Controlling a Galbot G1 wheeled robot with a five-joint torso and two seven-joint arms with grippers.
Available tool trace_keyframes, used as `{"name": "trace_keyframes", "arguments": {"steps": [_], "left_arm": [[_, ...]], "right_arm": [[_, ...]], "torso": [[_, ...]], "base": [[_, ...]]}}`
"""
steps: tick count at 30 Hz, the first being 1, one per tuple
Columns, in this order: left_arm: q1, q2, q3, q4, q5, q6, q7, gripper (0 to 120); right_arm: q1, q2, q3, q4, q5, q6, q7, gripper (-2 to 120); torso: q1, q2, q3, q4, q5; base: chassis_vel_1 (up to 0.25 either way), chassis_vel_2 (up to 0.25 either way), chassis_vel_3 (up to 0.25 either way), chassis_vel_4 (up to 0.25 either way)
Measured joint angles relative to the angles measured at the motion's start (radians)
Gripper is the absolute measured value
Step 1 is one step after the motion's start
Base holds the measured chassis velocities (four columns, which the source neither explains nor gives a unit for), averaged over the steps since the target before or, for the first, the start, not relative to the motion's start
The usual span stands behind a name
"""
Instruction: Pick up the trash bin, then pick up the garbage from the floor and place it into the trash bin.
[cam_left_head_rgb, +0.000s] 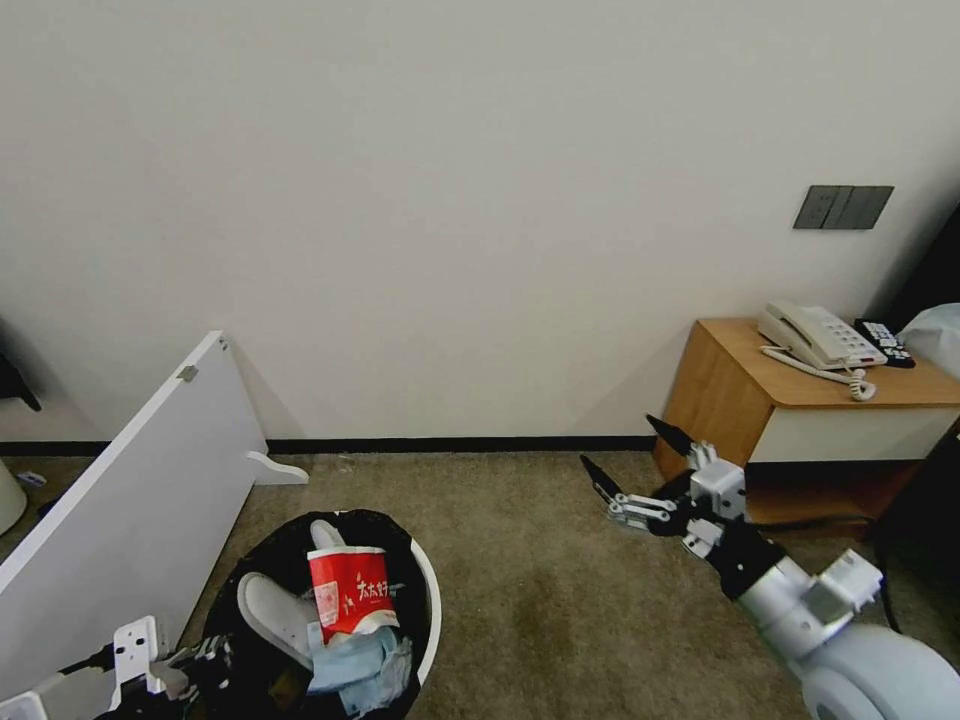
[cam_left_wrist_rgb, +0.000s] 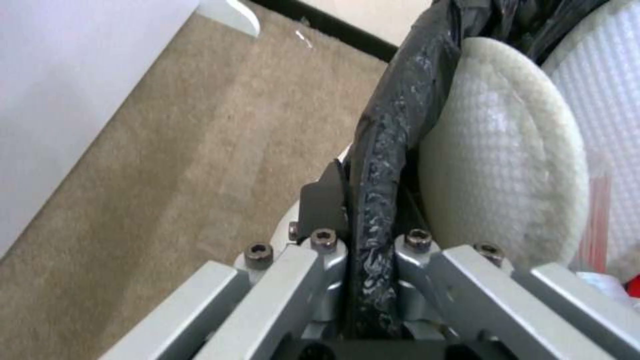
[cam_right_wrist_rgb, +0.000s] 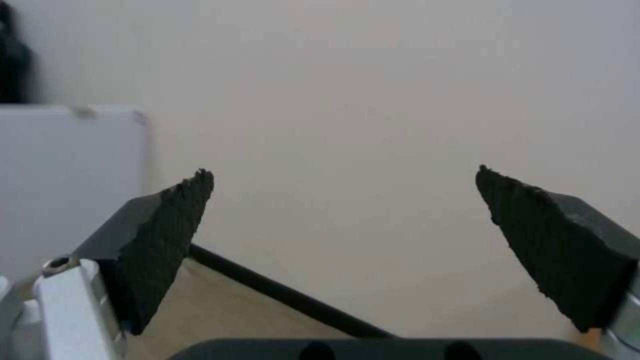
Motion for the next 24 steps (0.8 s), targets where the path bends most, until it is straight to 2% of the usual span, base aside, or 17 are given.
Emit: {"name": "trace_keyframes", "arguments": {"steps": [2,4,5,7,13,24], "left_arm": [[0.0,0.0,-0.002,0.0,0.001,-0.001,0.001,2],[-0.003,0.003,-0.003,0.0,0.003,-0.002,0.003,2],[-0.003,0.003,-0.003,0.0,0.003,-0.002,0.003,2],[-0.012,0.011,-0.003,0.0,0.006,-0.003,0.003,2],[-0.025,0.039,-0.005,0.0,0.006,-0.003,0.004,2],[-0.035,0.075,-0.029,0.0,-0.034,-0.005,0.003,2]], "right_arm": [[-0.025,0.028,0.01,0.003,-0.037,0.011,0.009,100],[-0.092,0.159,0.031,0.006,-0.151,0.074,0.048,100],[-0.092,0.159,0.031,0.006,-0.151,0.074,0.048,100],[-0.146,0.249,0.053,0.014,-0.211,0.116,0.078,100],[-0.212,0.311,0.073,0.05,-0.249,0.16,0.066,100],[-0.23,0.332,0.036,0.058,-0.264,0.197,0.029,100]], "torso": [[0.0,0.0,0.0,0.0002,0.0],[0.0,0.0,0.0,0.0002,0.0],[0.0,0.0,0.0,0.0002,0.0],[0.0,0.0,0.0,-0.0001,-0.0001],[0.0,0.0,0.0,0.0,-0.0001],[0.0,0.0,0.0,0.0003,0.0001]], "base": [[0.0,0.0,0.0,0.0],[0.0,0.0,0.0,0.0],[0.0,0.0,0.0,0.0],[0.0,0.0,0.0,0.0],[0.0,0.0,0.0,0.0],[0.0,0.0,0.0,0.0]]}}
